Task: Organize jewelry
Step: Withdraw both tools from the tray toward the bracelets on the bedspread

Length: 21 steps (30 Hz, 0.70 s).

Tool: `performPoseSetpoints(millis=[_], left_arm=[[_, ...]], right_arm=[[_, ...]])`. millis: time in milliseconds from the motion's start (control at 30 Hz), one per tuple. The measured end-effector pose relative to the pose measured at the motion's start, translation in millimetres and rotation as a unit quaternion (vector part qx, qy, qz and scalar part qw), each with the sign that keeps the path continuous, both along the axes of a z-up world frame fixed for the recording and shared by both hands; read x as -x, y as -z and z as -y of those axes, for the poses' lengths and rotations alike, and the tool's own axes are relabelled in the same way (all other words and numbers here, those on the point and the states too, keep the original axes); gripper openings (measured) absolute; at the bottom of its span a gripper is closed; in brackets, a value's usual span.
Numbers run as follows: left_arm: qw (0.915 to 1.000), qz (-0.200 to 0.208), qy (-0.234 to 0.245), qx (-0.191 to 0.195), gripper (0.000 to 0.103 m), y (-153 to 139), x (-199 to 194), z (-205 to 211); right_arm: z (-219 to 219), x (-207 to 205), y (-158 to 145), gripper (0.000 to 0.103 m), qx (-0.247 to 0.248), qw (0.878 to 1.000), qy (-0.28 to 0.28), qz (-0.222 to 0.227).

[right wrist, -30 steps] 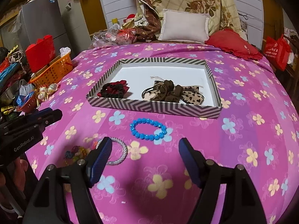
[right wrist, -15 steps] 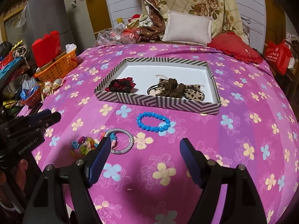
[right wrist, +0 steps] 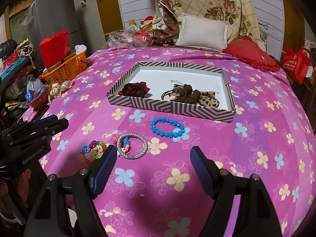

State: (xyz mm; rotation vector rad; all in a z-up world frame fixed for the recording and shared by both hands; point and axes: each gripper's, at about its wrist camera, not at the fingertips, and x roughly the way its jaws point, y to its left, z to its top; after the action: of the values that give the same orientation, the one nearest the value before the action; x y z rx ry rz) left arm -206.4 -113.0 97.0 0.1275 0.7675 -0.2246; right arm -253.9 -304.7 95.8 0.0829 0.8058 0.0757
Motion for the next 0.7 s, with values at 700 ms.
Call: performPoseSetpoints(millis=[700], left_arm=[[0.9997, -0.023, 0.0, 0.004, 0.009, 14, -2, -4]], right_arm=[[-6, -3, 14, 0.08, 0.006, 1.0, -0.011, -0.017]])
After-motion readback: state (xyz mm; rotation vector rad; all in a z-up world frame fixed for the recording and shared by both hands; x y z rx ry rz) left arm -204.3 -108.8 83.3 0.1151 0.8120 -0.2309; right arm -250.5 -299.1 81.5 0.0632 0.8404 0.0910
